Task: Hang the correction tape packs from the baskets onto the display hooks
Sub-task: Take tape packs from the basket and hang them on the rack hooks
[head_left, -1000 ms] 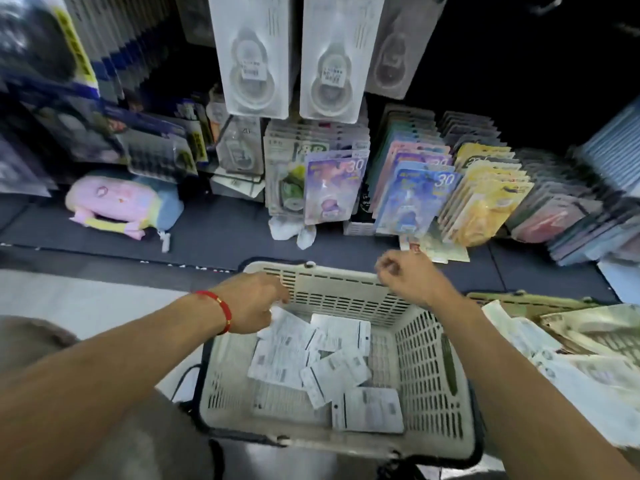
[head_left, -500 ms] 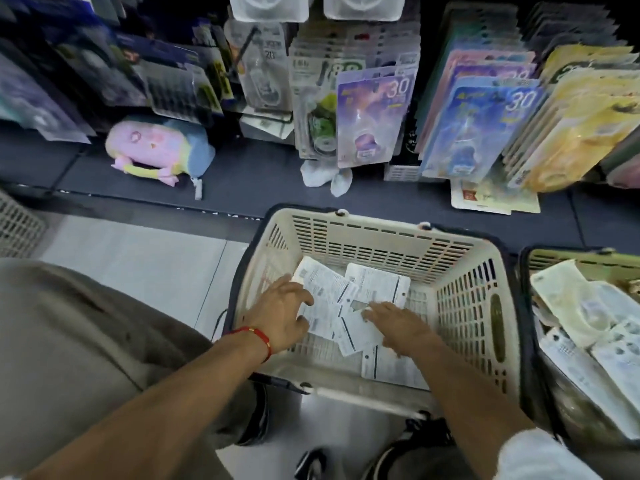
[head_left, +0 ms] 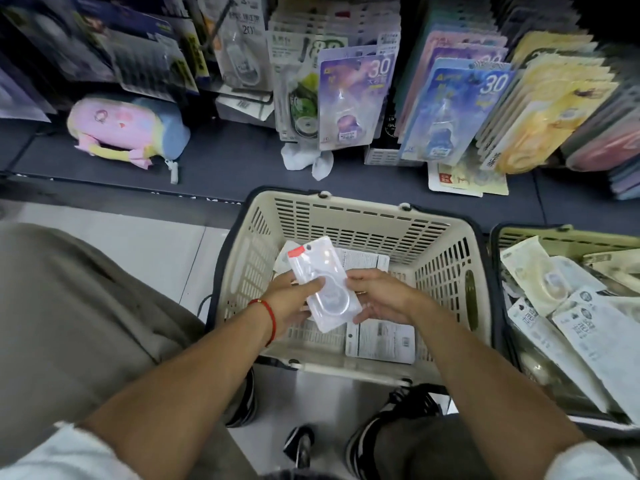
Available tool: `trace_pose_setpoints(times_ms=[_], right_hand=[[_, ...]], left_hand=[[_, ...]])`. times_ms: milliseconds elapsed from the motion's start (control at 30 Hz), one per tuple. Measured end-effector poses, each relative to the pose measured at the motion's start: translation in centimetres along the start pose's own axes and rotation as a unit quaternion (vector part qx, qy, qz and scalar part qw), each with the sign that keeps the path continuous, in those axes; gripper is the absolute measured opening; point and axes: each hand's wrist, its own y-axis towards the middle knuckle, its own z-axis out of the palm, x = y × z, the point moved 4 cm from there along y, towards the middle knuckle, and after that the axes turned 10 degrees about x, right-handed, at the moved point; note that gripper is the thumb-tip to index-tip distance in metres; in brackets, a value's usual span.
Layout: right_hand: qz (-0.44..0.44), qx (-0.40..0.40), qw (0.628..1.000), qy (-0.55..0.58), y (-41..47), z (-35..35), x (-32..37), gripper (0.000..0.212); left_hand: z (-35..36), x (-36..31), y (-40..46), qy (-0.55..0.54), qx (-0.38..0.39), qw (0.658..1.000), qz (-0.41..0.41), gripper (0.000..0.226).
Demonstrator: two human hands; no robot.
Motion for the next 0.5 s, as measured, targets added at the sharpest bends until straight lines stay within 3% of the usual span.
trace_pose_setpoints(times_ms=[100,133,200,233,267,333,400,500], right_hand=[[0.026,-0.096,0.982,-0.161,1.1,-0.3,-1.1,0.023],[0.061,-0.142,0.944,-0.293,1.0,-1.3,-1.9,0.023],[0.163,-0.159,0.808,-0.544,0.4,-3.2,-4.2,0.037],[0.199,-0.141,0.766,-0.595,0.2,-3.9,-5.5,0.045],[0.215,-0.125,0.754,-0.608,-0.1,-4.3,-6.6,0.049],[0.213,-0.111,0.758,-0.606,-0.3,-4.6,-7.6,0.046],[0.186,-0.122,0.776,-0.59,-0.4,-4.7,-7.2,0.029],[0.118,-0.17,0.84,-0.501,-0.9,-4.5,-5.1,0.018]], left_hand=[[-0.9,0.1,0.1,-0.063,-0.055,0.996,0.029,0.022],[-1.4,0.1,0.1,-0.059,-0.079,0.995,0.031,0.02],[-2.4,0.1,0.0,-0.066,-0.113,0.991,0.03,0.018],[-2.9,0.2,0.0,-0.07,-0.123,0.99,0.025,0.018],[-3.3,0.4,0.0,-0.074,-0.129,0.989,0.021,0.019],[-3.5,0.5,0.0,-0.086,-0.126,0.988,0.014,0.023],[-3.3,0.4,0.0,-0.1,-0.129,0.987,0.01,0.025],[-3.1,0.3,0.0,-0.099,-0.139,0.985,0.006,0.023]])
